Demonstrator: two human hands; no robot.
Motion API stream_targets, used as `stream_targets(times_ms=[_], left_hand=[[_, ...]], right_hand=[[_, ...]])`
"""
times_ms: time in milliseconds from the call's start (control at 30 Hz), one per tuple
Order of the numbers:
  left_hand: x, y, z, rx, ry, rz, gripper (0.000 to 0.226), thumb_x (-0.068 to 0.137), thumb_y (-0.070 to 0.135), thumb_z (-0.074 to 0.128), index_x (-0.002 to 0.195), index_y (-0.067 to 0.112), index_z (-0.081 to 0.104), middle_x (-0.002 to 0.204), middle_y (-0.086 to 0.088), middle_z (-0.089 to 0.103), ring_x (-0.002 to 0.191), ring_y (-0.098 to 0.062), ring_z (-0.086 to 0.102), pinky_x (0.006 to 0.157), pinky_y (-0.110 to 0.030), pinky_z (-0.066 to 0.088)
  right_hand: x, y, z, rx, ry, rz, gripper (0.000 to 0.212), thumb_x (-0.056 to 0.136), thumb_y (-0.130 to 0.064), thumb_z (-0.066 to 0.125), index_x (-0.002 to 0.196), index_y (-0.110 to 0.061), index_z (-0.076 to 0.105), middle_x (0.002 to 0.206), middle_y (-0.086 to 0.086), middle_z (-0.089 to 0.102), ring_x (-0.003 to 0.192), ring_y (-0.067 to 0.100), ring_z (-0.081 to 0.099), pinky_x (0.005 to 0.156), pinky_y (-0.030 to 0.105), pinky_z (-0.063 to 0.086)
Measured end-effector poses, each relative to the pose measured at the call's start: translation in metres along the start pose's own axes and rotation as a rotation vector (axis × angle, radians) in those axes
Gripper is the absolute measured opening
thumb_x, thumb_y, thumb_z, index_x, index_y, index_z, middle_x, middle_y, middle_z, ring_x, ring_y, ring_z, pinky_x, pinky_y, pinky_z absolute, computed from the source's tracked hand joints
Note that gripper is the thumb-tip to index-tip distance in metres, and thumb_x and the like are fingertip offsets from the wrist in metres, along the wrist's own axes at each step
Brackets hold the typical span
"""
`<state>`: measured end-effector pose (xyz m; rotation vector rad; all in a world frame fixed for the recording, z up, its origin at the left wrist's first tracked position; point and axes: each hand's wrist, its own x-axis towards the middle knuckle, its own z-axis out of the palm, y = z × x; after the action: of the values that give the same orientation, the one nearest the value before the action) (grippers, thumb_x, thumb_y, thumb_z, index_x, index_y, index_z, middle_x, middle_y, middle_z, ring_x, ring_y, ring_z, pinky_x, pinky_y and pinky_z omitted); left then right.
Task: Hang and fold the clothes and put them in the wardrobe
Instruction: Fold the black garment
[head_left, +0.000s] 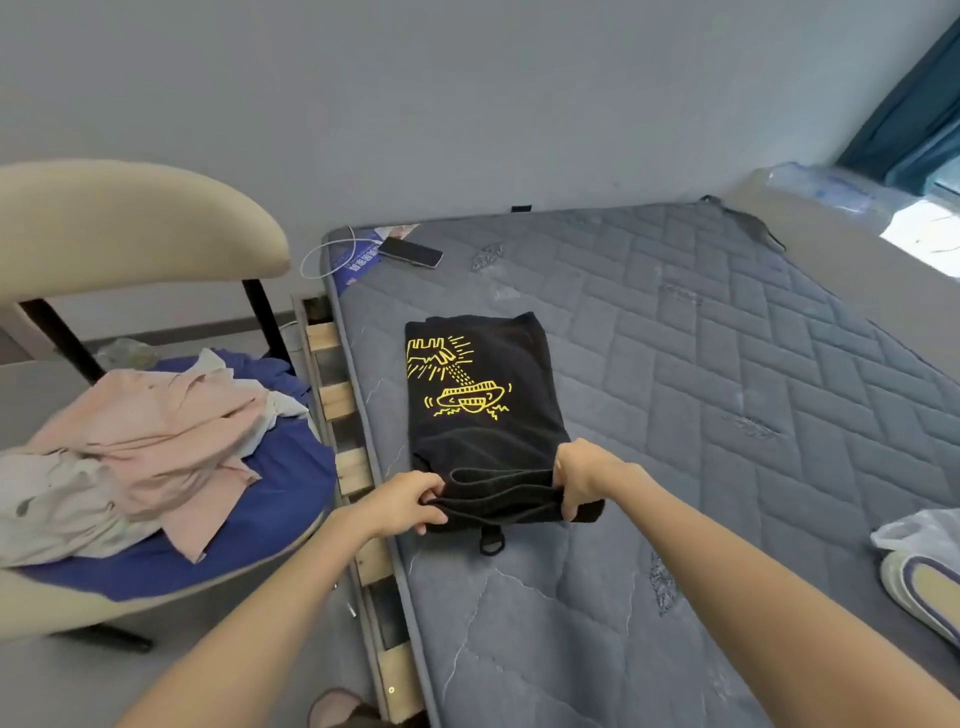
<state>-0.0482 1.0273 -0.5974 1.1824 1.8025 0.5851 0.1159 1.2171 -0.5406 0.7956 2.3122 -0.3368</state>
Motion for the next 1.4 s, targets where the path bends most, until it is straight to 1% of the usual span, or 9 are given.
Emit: stream_targets(times_ms=[133, 233, 433, 667, 767, 833, 1033, 1200, 1400], left_hand=[[0.007, -0.026, 0.033, 0.059, -0.004, -0.017, 0.011, 0.089, 0.022, 0.064, 0.093, 0.015, 0.056, 0.086, -0.001, 0.052, 0.076, -0.013, 0.050, 0.071, -0.025, 0.040], [0.013, -0.041, 0.055, 0.084, 0.049, -0.040, 0.024, 0.089, 0.029, 0.063, 0.106, 0.012, 0.060, 0.090, -0.001, 0.053, 0.082, -0.012, 0.048, 0.071, -0.023, 0.037], [0.003, -0.040, 0.098, 0.012, 0.157, -0.151, 0.043, 0.090, 0.032, 0.061, 0.126, 0.010, 0.056, 0.114, -0.009, 0.061, 0.105, -0.022, 0.058, 0.092, -0.033, 0.045], [-0.011, 0.008, 0.145, -0.108, -0.090, -0.218, 0.042, 0.091, 0.036, 0.058, 0.122, 0.008, 0.057, 0.104, -0.002, 0.060, 0.094, -0.012, 0.059, 0.077, -0.021, 0.053], [-0.015, 0.022, 0.161, -0.126, -0.309, -0.283, 0.032, 0.090, 0.040, 0.058, 0.097, 0.009, 0.050, 0.082, -0.001, 0.041, 0.066, -0.007, 0.044, 0.069, -0.018, 0.047], [-0.017, 0.027, 0.166, -0.138, -0.372, -0.287, 0.031, 0.090, 0.040, 0.058, 0.089, 0.012, 0.046, 0.079, -0.002, 0.035, 0.062, -0.007, 0.038, 0.066, -0.017, 0.044], [-0.012, 0.039, 0.144, -0.265, 0.102, -0.161, 0.028, 0.091, 0.042, 0.055, 0.112, 0.025, 0.063, 0.105, 0.009, 0.066, 0.092, -0.001, 0.060, 0.075, -0.013, 0.047], [0.025, 0.038, 0.137, -0.406, 0.521, -0.218, 0.026, 0.097, 0.035, 0.046, 0.108, 0.015, 0.059, 0.107, -0.001, 0.062, 0.095, -0.009, 0.057, 0.072, -0.017, 0.045], [0.070, 0.021, 0.144, -0.433, 0.765, -0.347, 0.027, 0.099, 0.032, 0.042, 0.106, 0.010, 0.056, 0.096, 0.000, 0.055, 0.091, -0.013, 0.051, 0.076, -0.023, 0.039]], right_hand=[[0.023, 0.005, 0.030, -0.039, -0.118, 0.003, 0.030, 0.063, -0.025, 0.086, 0.061, -0.019, 0.056, 0.073, -0.002, 0.055, 0.080, 0.021, 0.057, 0.063, 0.028, 0.050], [0.040, 0.011, 0.047, -0.080, -0.167, -0.038, 0.031, 0.061, -0.028, 0.087, 0.060, -0.021, 0.056, 0.074, -0.002, 0.056, 0.083, 0.022, 0.058, 0.075, 0.036, 0.054], [0.044, 0.029, 0.065, -0.159, -0.217, -0.152, 0.026, 0.057, -0.028, 0.088, 0.060, -0.019, 0.063, 0.078, 0.002, 0.061, 0.088, 0.028, 0.064, 0.077, 0.039, 0.056], [0.005, 0.072, 0.084, -0.226, -0.335, -0.144, 0.032, 0.060, -0.022, 0.088, 0.083, -0.017, 0.067, 0.109, 0.006, 0.063, 0.107, 0.029, 0.060, 0.093, 0.044, 0.053], [-0.007, 0.086, 0.099, -0.240, -0.476, -0.117, 0.040, 0.066, -0.018, 0.086, 0.098, -0.016, 0.063, 0.129, 0.009, 0.056, 0.117, 0.031, 0.055, 0.099, 0.044, 0.049], [-0.012, 0.095, 0.109, -0.153, -0.518, -0.122, 0.035, 0.069, -0.015, 0.083, 0.099, -0.016, 0.065, 0.121, 0.006, 0.057, 0.116, 0.028, 0.055, 0.100, 0.043, 0.048], [-0.002, 0.122, 0.091, 0.093, -0.184, -0.256, 0.020, 0.076, -0.018, 0.076, 0.093, -0.014, 0.067, 0.090, -0.002, 0.061, 0.097, 0.023, 0.057, 0.090, 0.035, 0.051], [0.027, 0.121, 0.070, 0.301, 0.234, -0.224, 0.045, 0.083, -0.020, 0.068, 0.126, -0.009, 0.057, 0.120, 0.007, 0.057, 0.112, 0.026, 0.054, 0.084, 0.030, 0.043], [0.067, 0.114, 0.091, 0.482, 0.389, -0.224, 0.031, 0.091, -0.020, 0.059, 0.120, -0.012, 0.056, 0.124, 0.012, 0.053, 0.108, 0.028, 0.054, 0.095, 0.039, 0.046]])
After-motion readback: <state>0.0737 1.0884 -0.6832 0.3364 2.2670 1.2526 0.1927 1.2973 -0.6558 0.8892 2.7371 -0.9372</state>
